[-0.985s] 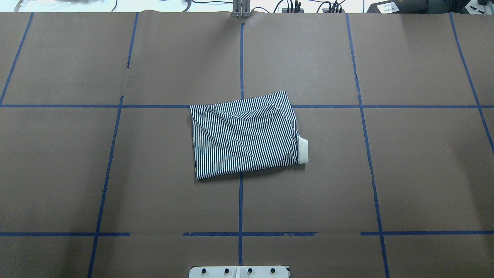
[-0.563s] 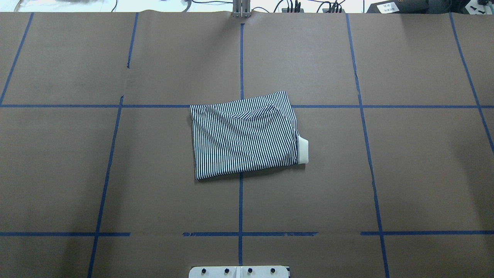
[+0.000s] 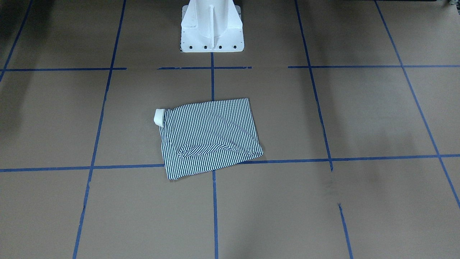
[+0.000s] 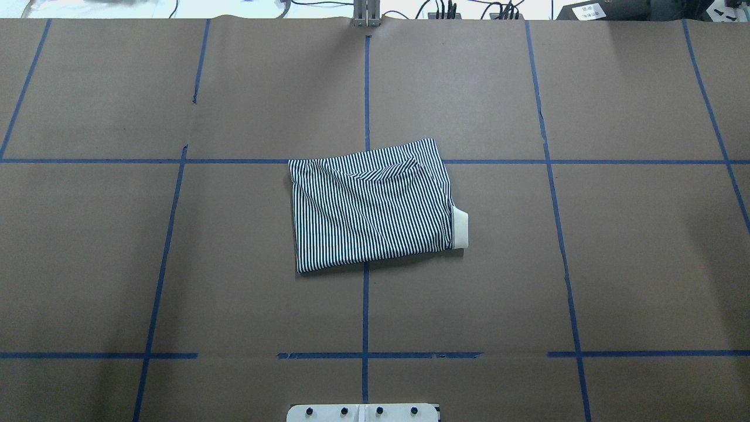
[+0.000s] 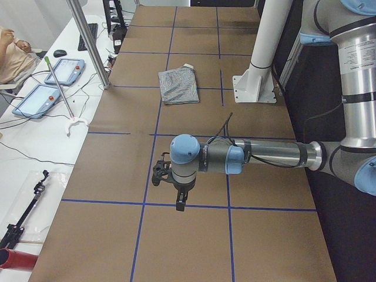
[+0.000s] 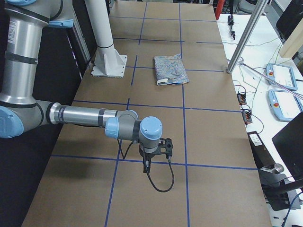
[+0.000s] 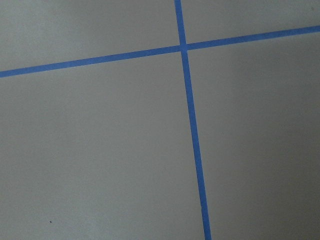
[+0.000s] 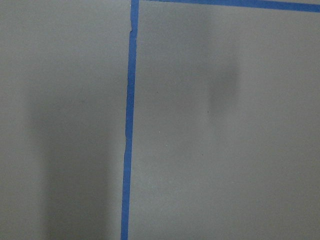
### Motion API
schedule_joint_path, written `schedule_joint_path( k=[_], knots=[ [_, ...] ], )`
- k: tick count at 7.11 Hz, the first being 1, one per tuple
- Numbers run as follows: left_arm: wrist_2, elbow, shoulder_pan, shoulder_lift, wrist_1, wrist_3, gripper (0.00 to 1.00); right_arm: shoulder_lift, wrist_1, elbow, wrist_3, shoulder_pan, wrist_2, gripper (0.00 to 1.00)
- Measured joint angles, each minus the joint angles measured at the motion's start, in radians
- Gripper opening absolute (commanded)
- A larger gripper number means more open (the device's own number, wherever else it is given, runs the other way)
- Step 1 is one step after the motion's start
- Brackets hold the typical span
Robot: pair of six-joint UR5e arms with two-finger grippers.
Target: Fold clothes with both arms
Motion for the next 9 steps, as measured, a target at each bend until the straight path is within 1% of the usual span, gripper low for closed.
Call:
schedule_joint_path(
  k=[9],
  knots=[
    [0.002, -0.001, 0.001, 0.002, 0.005, -0.001, 1.00, 0.003, 0.005, 0.021, 0.002, -0.001, 0.003, 1.00]
  ],
)
